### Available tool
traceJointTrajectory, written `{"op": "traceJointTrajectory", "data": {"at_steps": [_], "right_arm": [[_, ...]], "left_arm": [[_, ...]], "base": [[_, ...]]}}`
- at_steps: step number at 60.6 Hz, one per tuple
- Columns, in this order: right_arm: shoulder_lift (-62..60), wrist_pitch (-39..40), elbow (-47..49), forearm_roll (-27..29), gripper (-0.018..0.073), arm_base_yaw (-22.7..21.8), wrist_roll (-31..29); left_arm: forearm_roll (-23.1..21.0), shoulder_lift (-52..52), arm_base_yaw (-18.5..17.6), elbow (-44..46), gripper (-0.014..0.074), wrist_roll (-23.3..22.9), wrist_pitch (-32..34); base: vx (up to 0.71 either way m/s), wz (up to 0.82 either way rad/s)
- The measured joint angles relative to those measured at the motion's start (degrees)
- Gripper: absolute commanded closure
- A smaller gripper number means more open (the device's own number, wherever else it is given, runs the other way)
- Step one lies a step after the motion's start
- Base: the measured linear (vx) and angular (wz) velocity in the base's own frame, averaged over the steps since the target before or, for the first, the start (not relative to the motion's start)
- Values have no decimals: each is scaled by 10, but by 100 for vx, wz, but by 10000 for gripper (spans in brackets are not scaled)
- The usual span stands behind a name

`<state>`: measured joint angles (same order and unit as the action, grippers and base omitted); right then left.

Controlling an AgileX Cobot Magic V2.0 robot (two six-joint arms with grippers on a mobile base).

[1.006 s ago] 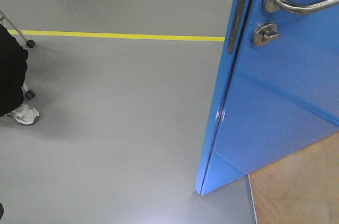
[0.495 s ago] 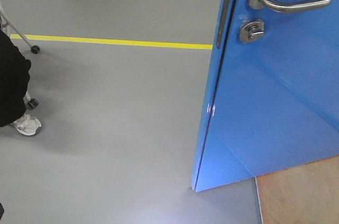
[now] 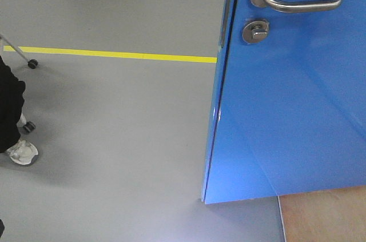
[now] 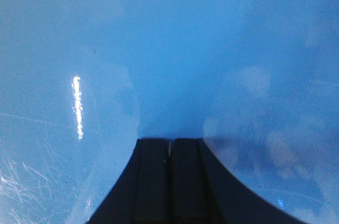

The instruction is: Move to blue door and open it

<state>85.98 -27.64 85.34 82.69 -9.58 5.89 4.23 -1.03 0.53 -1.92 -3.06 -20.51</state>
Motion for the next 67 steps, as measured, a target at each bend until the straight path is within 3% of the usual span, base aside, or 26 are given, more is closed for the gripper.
{"op": "traceJointTrajectory", "data": {"at_steps": [67], "right_arm": [[5,21,0,-1,564,0,-1]], "left_arm": [[0,0,0,0,526,0,0]], "base": [[21,0]]}}
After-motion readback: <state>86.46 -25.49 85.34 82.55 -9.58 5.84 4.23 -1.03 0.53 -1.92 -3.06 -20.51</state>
